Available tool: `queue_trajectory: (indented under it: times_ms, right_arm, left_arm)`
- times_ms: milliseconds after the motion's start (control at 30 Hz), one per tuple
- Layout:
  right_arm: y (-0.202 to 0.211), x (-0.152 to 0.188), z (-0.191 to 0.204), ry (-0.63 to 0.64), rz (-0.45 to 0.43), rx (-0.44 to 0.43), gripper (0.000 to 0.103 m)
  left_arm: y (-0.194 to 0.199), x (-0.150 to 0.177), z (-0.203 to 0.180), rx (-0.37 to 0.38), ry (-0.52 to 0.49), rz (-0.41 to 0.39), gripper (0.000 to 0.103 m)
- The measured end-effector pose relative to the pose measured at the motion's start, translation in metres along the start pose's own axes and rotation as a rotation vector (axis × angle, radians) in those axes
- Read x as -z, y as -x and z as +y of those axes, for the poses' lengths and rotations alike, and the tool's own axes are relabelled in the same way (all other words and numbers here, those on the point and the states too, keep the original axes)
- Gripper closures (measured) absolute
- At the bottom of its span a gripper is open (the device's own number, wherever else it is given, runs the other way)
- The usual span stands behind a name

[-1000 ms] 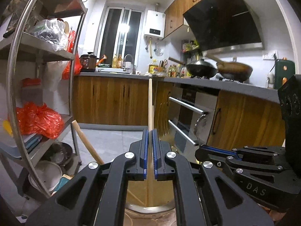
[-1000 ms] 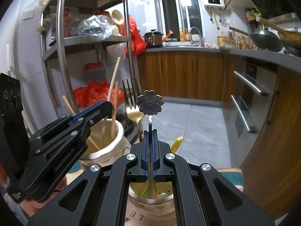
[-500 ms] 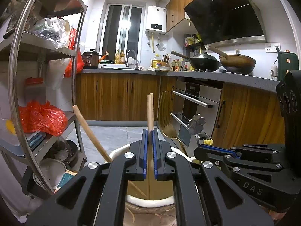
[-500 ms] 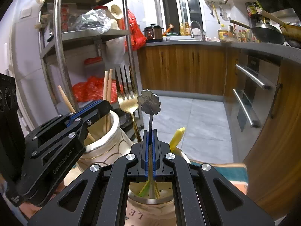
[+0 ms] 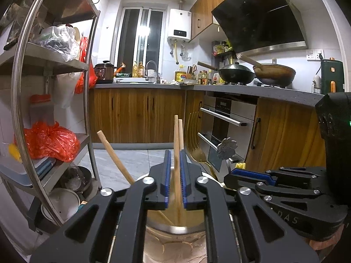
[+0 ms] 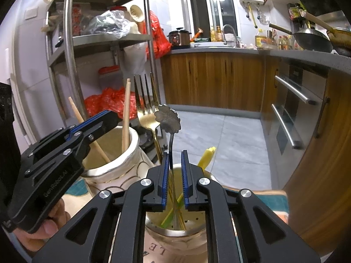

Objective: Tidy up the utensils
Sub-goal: 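Grasp another chopstick with left tool while right grasps the yellow utensil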

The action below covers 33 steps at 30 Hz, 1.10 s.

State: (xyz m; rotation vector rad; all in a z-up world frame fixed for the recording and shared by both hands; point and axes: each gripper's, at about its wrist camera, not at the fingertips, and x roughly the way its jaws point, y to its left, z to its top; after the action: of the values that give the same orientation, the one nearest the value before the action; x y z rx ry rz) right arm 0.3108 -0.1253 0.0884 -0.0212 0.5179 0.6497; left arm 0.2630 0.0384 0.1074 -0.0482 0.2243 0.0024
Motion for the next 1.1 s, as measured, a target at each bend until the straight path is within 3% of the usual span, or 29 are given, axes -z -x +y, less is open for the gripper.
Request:
queue_trajectory:
  times_ms: [33, 200, 633, 1100]
  right_arm:
    - [0.001, 0.000, 0.000, -0.001, -0.001, 0.000, 0.088]
    - [0.007, -0.001, 0.000, 0.000, -0.012, -0.002, 0.087]
    - [0.024, 0.004, 0.004, 0.012, -0.016, -0.014, 0.085]
    - [0.061, 0.058, 0.001, -0.030, 0.054, -0.020, 0.080]
  left_arm:
    - [0.002, 0.000, 0.001, -0.005, -0.003, -0.008, 0.083]
    - [0.011, -0.003, 0.003, -0.001, -0.007, -0.020, 0.080]
    - [0.035, -0.002, 0.006, 0.032, -0.033, -0.012, 0.079]
    - [0.075, 0.028, 0.022, 0.071, 0.035, 0.077, 0.079]
